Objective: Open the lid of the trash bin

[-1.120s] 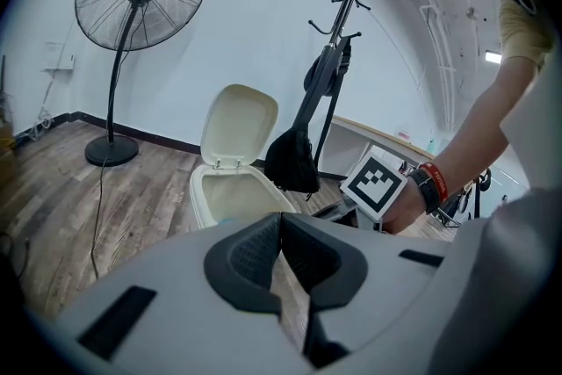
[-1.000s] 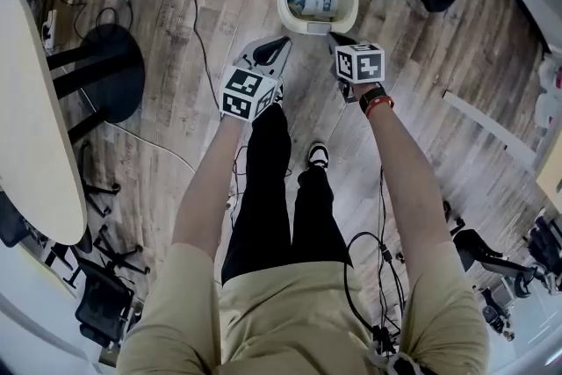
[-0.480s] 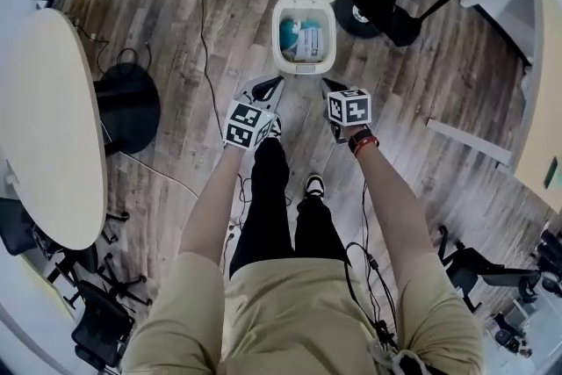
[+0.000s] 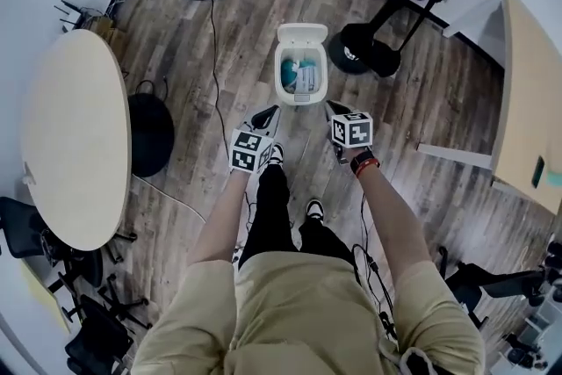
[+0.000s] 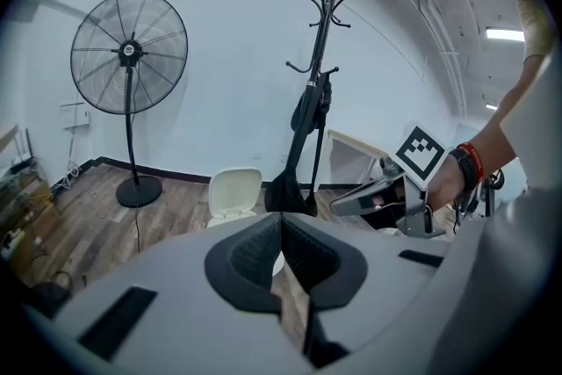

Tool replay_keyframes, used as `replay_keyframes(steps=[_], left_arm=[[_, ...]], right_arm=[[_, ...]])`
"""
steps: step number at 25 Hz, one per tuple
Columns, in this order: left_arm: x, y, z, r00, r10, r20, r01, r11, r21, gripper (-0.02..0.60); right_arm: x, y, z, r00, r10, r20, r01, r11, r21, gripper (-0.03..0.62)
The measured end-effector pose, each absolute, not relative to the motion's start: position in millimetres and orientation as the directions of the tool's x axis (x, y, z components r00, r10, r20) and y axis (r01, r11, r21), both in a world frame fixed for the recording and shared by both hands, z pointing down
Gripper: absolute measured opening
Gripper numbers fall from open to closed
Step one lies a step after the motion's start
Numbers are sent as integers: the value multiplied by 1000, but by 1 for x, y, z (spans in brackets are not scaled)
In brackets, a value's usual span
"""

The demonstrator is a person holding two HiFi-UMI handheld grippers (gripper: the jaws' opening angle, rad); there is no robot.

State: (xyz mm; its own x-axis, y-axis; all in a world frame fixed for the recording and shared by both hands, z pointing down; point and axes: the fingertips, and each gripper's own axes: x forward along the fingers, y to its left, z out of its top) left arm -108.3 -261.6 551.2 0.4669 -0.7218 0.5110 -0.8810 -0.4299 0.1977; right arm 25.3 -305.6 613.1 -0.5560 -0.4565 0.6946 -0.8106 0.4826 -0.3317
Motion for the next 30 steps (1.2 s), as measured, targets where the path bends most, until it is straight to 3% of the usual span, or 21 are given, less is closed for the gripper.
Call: replay_keyframes(steps=[14,30], left_arm=[[-103,-194,408,330,-841,428,-944,-293,152,24],[-84,-108,274,221,-950,221,-975,-214,55,25]], right_arm=[[64,-245,459,-555,-603,573,-824,494,-278,14],[123,-167,297,-509,-811,288,-859,502,-103,14]])
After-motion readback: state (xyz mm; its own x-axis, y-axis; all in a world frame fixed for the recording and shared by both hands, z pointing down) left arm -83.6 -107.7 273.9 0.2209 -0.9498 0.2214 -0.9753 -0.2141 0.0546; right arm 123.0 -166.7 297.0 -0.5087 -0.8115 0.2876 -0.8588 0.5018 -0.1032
